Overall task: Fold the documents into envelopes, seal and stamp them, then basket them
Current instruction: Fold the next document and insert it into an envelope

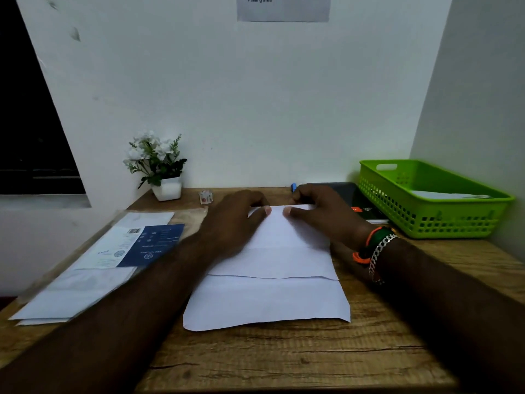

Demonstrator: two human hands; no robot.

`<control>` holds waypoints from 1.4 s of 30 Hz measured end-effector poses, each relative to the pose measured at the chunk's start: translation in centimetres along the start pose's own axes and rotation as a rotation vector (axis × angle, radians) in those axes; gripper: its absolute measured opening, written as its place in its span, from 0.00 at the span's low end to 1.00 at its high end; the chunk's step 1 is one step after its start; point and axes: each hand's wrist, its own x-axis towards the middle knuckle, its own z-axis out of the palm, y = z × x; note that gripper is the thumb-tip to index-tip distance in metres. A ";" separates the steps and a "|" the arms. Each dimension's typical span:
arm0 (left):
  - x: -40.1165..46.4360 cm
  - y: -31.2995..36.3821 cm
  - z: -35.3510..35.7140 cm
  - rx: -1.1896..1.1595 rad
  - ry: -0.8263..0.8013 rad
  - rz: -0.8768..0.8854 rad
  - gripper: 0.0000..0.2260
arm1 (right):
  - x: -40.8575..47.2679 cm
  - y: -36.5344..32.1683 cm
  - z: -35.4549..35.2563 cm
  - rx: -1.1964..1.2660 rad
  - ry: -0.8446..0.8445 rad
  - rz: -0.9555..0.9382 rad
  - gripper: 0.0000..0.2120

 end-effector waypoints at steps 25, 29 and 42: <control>0.6 -4.4 -3.5 -0.069 0.062 -0.194 0.07 | -0.1 1.9 -1.5 0.137 0.043 0.093 0.04; 0.7 -4.3 -3.4 -0.025 0.097 -0.185 0.08 | -0.3 2.3 -2.6 0.168 0.078 0.169 0.05; 0.3 -4.4 -3.8 -0.084 0.086 -0.066 0.23 | -0.8 -1.0 -3.3 -0.063 -0.017 -0.094 0.06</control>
